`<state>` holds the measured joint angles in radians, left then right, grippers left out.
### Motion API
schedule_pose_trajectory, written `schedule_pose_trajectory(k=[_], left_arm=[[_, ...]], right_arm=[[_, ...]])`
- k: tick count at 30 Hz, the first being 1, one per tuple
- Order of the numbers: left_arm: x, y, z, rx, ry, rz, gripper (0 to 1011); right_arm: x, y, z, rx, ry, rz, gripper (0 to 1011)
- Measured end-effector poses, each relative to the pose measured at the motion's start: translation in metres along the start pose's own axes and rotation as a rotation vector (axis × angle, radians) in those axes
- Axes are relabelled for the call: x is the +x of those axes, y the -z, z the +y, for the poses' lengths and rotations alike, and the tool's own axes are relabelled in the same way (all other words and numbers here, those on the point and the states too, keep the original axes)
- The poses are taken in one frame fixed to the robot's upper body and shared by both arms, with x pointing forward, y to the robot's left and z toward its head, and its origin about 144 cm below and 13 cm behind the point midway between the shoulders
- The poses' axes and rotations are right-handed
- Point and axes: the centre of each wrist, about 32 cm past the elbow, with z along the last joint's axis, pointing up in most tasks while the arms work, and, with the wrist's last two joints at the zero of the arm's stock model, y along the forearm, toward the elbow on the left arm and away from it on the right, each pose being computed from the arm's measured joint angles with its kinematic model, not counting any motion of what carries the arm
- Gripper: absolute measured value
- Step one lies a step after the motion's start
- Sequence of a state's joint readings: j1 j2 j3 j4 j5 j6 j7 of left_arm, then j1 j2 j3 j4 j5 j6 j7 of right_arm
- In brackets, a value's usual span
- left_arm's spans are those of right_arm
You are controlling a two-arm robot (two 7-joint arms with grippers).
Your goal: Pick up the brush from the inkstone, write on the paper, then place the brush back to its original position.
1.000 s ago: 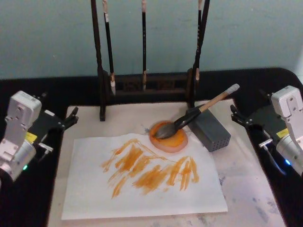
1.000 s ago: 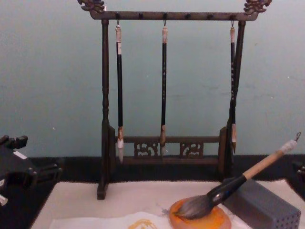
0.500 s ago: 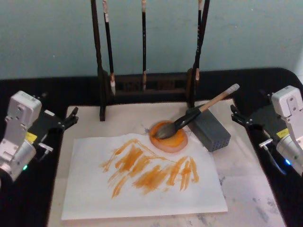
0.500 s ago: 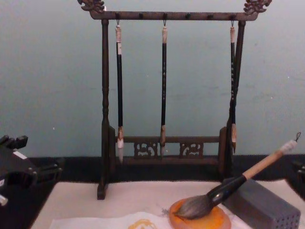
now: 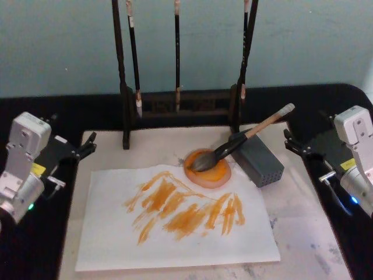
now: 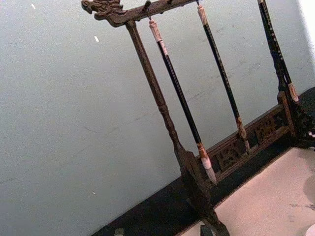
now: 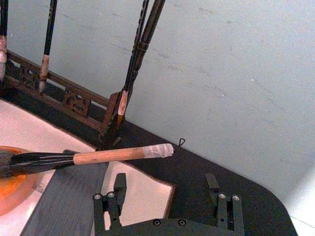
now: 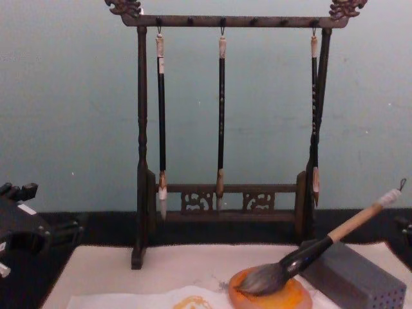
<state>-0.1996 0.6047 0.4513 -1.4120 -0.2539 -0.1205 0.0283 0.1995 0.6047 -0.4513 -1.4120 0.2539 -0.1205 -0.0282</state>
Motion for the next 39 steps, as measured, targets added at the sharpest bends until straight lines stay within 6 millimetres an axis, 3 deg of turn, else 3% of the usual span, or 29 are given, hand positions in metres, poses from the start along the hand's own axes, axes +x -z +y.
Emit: schedule_pose_trajectory(k=[39], left_arm=[[0.0000, 0.0000, 0.0000, 0.000, 0.000, 0.000, 1001]], right_arm=[[0.0000, 0.0000, 0.0000, 0.000, 0.000, 0.000, 1000]])
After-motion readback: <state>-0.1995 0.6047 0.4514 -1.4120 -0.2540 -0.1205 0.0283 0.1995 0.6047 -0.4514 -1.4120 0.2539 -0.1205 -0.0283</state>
